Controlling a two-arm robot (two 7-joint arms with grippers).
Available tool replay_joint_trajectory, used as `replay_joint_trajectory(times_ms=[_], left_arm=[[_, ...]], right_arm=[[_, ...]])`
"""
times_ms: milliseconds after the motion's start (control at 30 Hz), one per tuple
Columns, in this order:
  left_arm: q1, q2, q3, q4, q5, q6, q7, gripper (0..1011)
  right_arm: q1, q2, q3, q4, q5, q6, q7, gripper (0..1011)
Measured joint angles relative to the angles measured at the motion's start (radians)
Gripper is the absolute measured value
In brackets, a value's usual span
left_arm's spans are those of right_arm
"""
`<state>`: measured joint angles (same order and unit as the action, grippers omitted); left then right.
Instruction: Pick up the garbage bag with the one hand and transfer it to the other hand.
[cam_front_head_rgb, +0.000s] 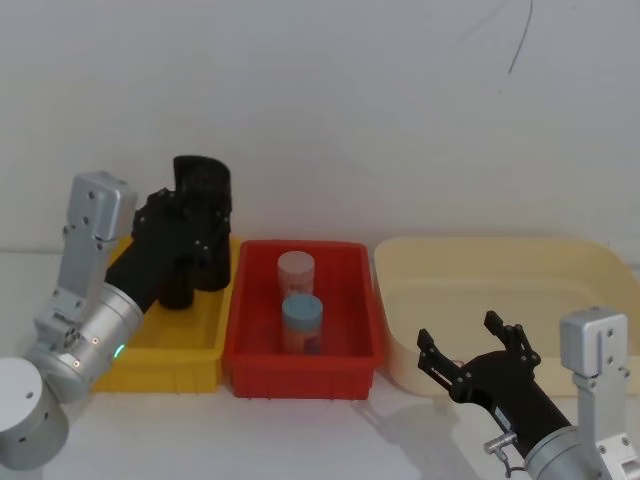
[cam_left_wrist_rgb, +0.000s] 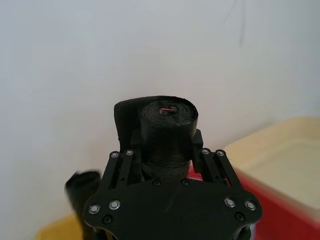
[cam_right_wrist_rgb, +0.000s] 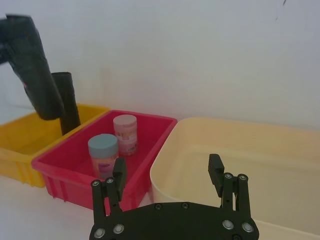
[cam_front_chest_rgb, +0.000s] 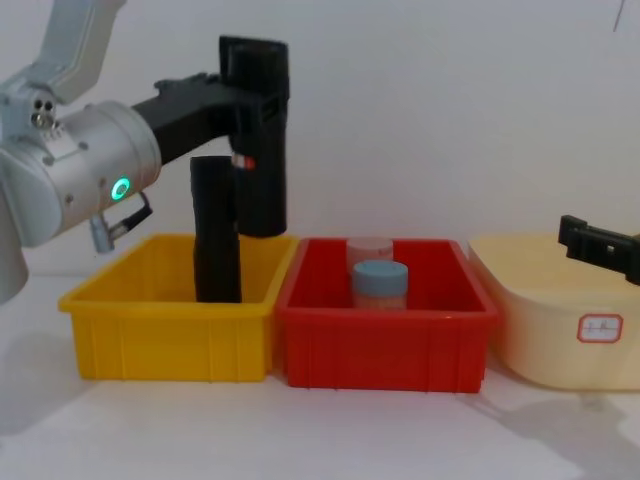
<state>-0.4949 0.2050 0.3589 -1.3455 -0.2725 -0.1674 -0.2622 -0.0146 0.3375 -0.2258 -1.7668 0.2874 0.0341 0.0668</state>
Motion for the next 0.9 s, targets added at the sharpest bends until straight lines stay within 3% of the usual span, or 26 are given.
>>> replay_joint_trajectory(times_ms=[500,900], left_arm=[[-0.007,0.005,0.042,-0.067,-0.064,-0.019,-0.157,524],[-0.006,0.010,0.094,-0.085,-0.133,0.016,-0.278,524]], right_arm=[[0.000,0.000,0.000,0.000,0.000,0.000,0.000,1000],[0.000,0.000,0.000,0.000,0.000,0.000,0.000,1000]])
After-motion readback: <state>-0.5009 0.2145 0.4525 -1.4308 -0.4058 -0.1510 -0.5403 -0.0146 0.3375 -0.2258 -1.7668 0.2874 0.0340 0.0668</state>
